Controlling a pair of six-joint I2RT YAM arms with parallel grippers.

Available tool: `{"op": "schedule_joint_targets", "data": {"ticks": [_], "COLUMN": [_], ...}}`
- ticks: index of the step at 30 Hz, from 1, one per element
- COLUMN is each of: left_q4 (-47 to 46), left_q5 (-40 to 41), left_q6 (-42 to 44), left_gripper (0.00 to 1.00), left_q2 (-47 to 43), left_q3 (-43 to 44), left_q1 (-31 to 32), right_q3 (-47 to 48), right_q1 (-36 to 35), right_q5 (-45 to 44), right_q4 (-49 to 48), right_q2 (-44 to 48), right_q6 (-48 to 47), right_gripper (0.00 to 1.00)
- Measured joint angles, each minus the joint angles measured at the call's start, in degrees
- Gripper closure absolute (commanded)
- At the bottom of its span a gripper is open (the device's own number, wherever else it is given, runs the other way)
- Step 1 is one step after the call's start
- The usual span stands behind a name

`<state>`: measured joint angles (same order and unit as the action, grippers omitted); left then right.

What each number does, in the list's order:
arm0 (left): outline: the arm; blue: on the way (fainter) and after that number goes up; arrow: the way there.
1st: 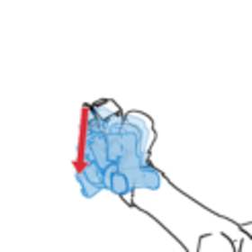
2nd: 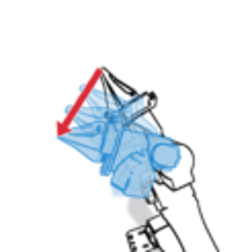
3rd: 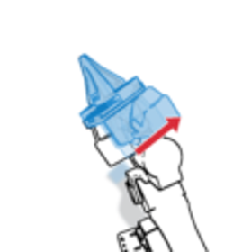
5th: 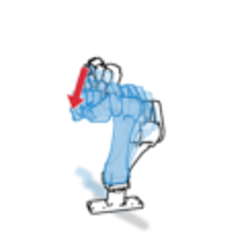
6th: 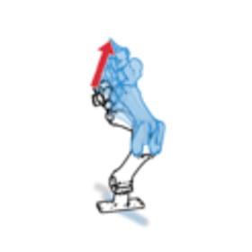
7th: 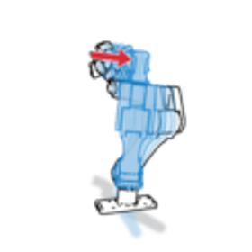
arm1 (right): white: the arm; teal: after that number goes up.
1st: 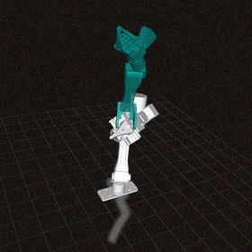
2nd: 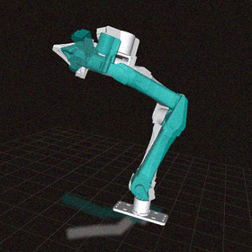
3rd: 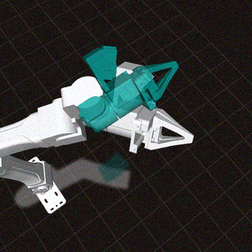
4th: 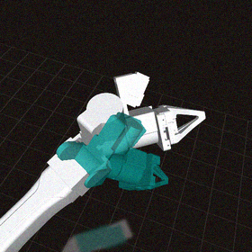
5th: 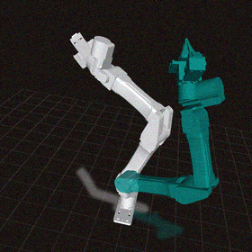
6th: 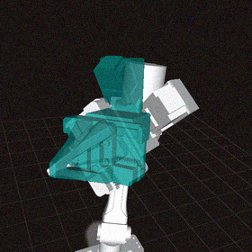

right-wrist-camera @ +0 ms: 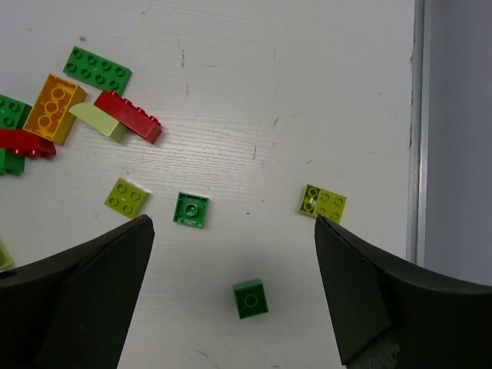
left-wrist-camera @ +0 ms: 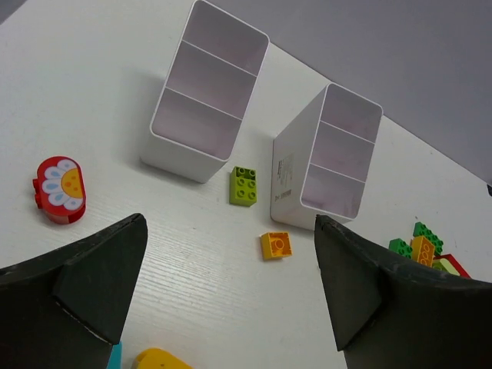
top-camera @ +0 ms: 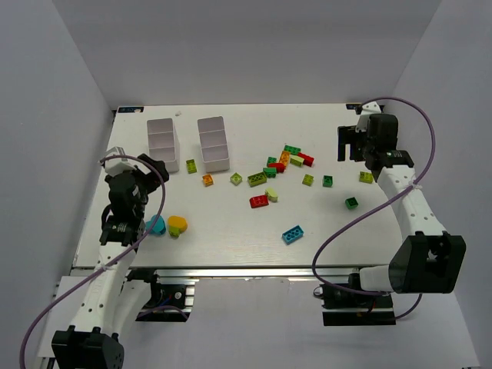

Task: Sort the legos into containers by color

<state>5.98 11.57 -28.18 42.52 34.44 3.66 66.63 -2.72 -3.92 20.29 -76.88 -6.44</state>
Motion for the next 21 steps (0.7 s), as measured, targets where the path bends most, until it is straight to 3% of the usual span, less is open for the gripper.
{"op": "schedule_joint_targets", "data": {"ticks": [4,10,12,13,14,15,16,17,19,21], "left_q4": [1.49,5.40,7.23,8.17,9.16,9.97,10.60,11.26,12.66,14.16], "left_q5": [0.02,0.17,0.31,0.31,0.33,0.31,0.28,0.28,0.02,-0.07], "left_q6": [-1.86,-4.15,-4.68,-4.87,-5.16,-5.49,-5.70,-6.21,-7.54,-8.81], "left_gripper": [0.02,0.02,0.07,0.11,0.17,0.36,0.49,0.64,0.88,0.90], "left_q2": [-0.66,-1.60,-1.84,-2.05,-2.34,-2.69,-3.06,-3.50,-4.09,-4.09], "left_q3": [0.02,0.85,1.66,2.08,2.47,2.75,2.93,2.99,3.04,3.13], "left_q1": [0.00,-0.02,0.00,0.00,0.00,0.00,-0.02,-0.02,0.00,0.00], "right_q3": [-0.11,-6.73,-9.25,-10.08,-10.64,-10.91,-11.06,-11.23,-11.21,-11.21], "right_q1": [0.04,-1.49,-2.86,-3.54,-4.02,-4.22,-4.26,-4.46,-5.27,-6.54], "right_q5": [4.50,24.79,30.75,34.23,37.62,41.38,45.44,47.50,51.45,53.90], "right_q4": [0.83,2.19,2.78,3.58,4.26,5.44,7.13,7.82,9.27,10.45], "right_q2": [0.20,6.54,8.72,9.33,9.57,9.51,9.40,8.96,7.96,6.51], "right_q6": [-3.41,-21.20,-25.97,-28.65,-31.06,-33.97,-37.05,-38.51,-40.50,-41.66], "right_gripper": [0.10,0.10,0.10,0.15,0.25,0.37,0.60,0.68,0.74,0.63]}}
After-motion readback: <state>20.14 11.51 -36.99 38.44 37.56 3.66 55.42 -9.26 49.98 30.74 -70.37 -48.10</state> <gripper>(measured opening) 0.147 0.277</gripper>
